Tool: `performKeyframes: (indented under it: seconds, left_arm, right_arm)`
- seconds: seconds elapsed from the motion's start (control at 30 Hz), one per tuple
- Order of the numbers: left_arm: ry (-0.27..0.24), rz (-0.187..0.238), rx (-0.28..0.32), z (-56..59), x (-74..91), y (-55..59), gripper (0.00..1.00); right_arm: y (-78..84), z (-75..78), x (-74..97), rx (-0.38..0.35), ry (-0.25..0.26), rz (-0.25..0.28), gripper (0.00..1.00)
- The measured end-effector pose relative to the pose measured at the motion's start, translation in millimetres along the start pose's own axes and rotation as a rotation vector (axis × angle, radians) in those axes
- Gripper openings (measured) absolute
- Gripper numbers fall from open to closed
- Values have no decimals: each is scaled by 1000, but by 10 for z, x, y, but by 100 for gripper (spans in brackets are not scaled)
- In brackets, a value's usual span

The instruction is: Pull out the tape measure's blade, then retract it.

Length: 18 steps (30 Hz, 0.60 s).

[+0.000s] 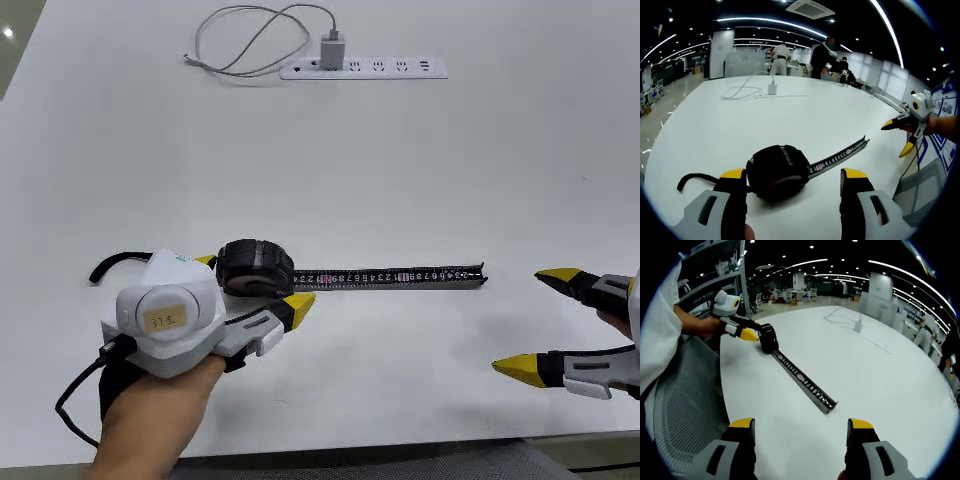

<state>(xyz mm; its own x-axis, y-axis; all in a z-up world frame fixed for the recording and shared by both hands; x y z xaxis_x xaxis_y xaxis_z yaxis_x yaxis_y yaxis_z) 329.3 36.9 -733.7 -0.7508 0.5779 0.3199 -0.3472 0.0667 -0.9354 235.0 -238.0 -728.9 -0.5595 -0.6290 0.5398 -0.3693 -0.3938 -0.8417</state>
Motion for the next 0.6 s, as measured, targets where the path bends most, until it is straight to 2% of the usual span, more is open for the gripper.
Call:
performKeyframes:
  seconds: [0.6]
  left_arm:
    - [-105, -27, 86, -82, -125, 99, 68]
  right_arm:
    - [-69, 333, -230, 134, -134, -95, 59]
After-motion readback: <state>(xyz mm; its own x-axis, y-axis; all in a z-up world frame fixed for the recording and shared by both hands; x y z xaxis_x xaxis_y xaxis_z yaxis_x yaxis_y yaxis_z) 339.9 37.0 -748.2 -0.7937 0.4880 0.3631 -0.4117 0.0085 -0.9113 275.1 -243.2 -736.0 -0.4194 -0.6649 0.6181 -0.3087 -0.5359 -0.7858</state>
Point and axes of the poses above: the centre of the closed fingertips' face, and the gripper's own axes: x roughly backward along the fingers, z roughly to its right, y roughly out of its underside, the point moved 2 cm from there along x, roughly backward along the fingers, and after that the axes turned 14 degrees about z, right-handed, at the moved point
